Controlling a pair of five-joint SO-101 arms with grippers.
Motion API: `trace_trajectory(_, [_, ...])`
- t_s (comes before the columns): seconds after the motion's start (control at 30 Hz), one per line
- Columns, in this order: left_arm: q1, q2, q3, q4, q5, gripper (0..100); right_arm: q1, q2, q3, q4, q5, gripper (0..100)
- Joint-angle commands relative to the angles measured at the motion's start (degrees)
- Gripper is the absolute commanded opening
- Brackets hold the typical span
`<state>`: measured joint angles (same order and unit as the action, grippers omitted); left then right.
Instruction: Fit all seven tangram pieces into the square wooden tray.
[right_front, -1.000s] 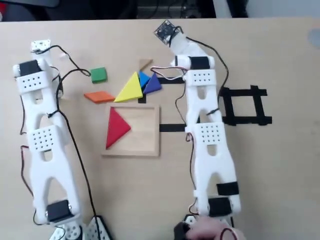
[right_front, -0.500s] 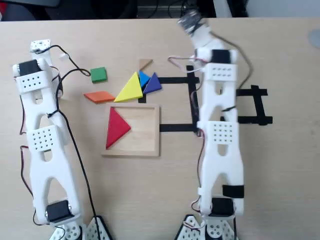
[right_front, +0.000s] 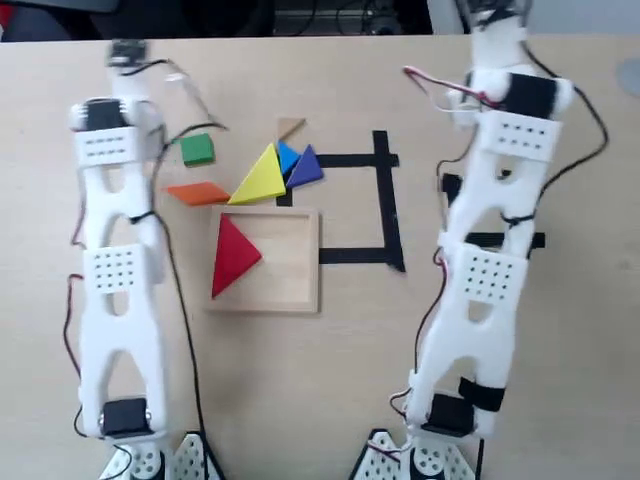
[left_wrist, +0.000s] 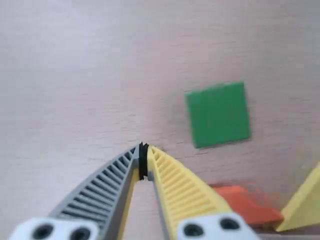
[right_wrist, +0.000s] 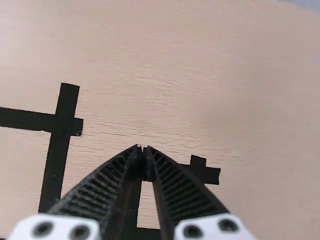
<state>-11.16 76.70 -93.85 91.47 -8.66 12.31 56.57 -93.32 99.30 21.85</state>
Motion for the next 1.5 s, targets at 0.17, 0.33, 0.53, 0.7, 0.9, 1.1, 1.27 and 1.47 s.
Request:
trace_trajectory(0.17, [6.11,-7.82,-1.71,-1.58,-0.18,4,1.76,-10.59,4.53,2.2,-4.75,1.1])
trace_trajectory(0.33, [7.43,-18.2,-1.71,7.03,0.09,4,-1.05,-29.58,26.42,2.02,-4.57,1.1])
trace_trajectory(0.53, [6.55,-25.67,3.91,9.49,2.29,4,-1.93,-52.53,49.27,1.93,-4.57,1.1])
trace_trajectory(0.7, [5.32,-36.66,18.59,9.58,6.24,4,-1.58,-66.24,69.23,1.85,-4.48,1.1])
trace_trajectory(0.9, [7.16,-58.37,46.46,9.41,6.24,4,-1.58,-78.37,88.4,-2.37,-4.48,1.1])
trace_trajectory(1.1, [5.76,-72.97,69.49,9.14,5.89,4,-1.58,-89.8,105.71,-8.09,-4.48,1.1])
trace_trajectory(1.27, [5.67,-79.03,80.13,4.92,6.33,4,-1.23,-97.98,121.36,-18.81,-4.48,1.1])
trace_trajectory(1.47, [9.54,-85.19,87.87,-3.96,12.66,4,0.62,-104.31,138.24,-32.09,-4.57,1.1])
